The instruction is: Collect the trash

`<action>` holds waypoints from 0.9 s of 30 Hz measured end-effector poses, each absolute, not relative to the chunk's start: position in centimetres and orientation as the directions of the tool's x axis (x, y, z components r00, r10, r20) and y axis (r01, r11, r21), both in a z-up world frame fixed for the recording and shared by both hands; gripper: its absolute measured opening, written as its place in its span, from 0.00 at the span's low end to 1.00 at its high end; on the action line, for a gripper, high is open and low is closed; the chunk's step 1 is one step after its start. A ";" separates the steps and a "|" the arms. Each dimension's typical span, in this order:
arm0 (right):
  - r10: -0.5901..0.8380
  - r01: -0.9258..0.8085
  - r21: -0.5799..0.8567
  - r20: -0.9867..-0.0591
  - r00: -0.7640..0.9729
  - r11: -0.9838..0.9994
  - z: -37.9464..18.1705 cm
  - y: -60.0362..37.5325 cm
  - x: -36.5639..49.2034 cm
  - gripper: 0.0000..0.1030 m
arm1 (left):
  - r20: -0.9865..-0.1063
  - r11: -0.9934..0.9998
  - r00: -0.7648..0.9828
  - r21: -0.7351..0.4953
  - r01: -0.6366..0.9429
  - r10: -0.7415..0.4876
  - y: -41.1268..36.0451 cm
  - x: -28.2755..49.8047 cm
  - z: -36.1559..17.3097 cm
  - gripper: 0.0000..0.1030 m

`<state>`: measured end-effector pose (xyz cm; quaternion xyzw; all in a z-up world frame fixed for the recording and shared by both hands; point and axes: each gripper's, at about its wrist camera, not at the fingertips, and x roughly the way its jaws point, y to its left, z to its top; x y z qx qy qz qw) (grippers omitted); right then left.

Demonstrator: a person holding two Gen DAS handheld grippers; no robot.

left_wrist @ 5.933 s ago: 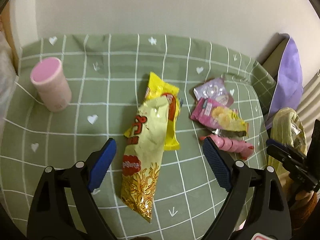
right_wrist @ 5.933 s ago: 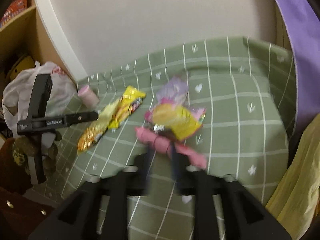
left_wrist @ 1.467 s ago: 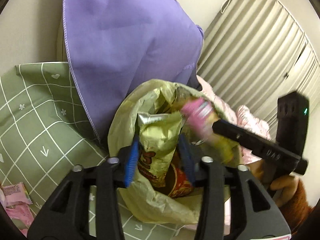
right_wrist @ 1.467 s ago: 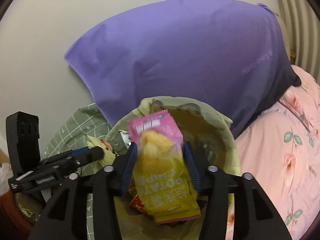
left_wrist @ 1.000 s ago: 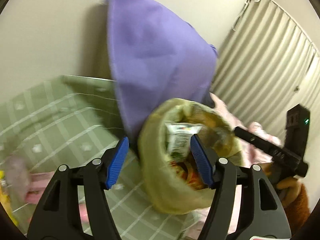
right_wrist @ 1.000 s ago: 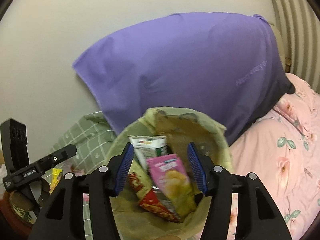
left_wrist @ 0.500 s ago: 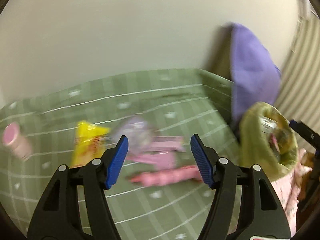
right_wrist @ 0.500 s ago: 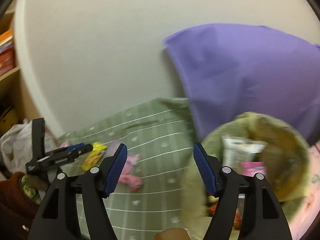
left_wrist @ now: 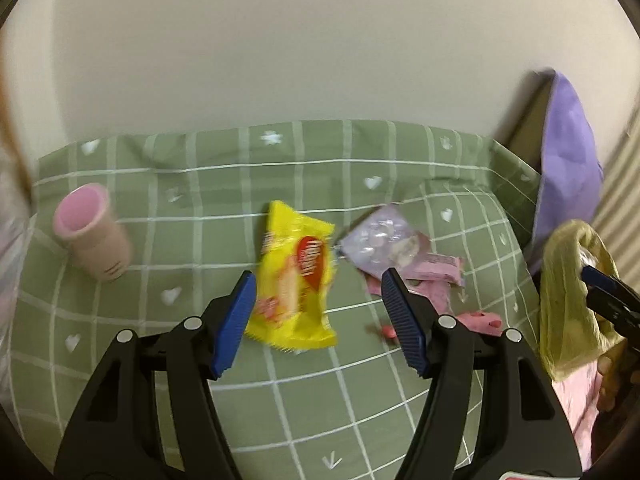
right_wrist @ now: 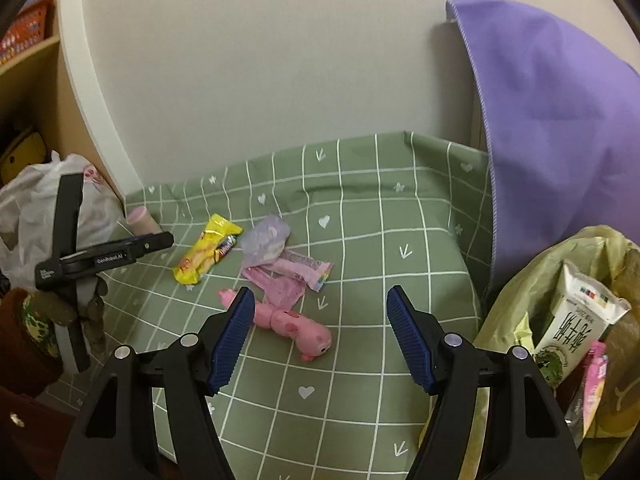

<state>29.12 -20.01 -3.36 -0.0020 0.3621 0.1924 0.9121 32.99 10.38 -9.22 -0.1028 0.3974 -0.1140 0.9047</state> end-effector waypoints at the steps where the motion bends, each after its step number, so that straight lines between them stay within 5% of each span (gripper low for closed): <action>1: 0.340 -0.348 0.127 -0.666 0.664 0.929 -3.7 -19.8 29.2 0.63 | -0.693 0.950 0.654 -0.271 0.153 -0.302 9.8 33.4 -9.2 0.60; 7: 0.276 -0.312 0.078 -0.692 0.666 0.947 -4.6 -19.8 29.5 0.63 | -0.695 0.910 0.607 -0.176 0.374 -0.384 5.1 37.6 -9.9 0.60; 18: 0.247 -0.271 0.093 -0.748 0.616 0.958 -6.3 -21.3 28.9 0.63 | -0.802 0.876 0.458 -0.158 0.455 -0.382 2.1 44.4 -14.5 0.59; 22: 0.249 -0.274 0.096 -0.755 0.607 0.957 -6.8 -21.2 28.9 0.63 | -0.819 0.901 0.473 -0.116 0.418 -0.326 2.1 43.9 -14.5 0.33; 24: 0.247 -0.277 0.090 -0.754 0.609 0.957 -6.8 -21.0 29.2 0.63 | -0.826 0.916 0.463 -0.149 0.372 -0.322 2.7 43.7 -14.4 0.06; 27: 0.281 -0.312 0.103 -0.749 0.600 0.944 -6.9 -20.4 30.1 0.63 | -0.814 0.937 0.485 -0.194 0.289 -0.319 4.0 42.4 -13.7 0.01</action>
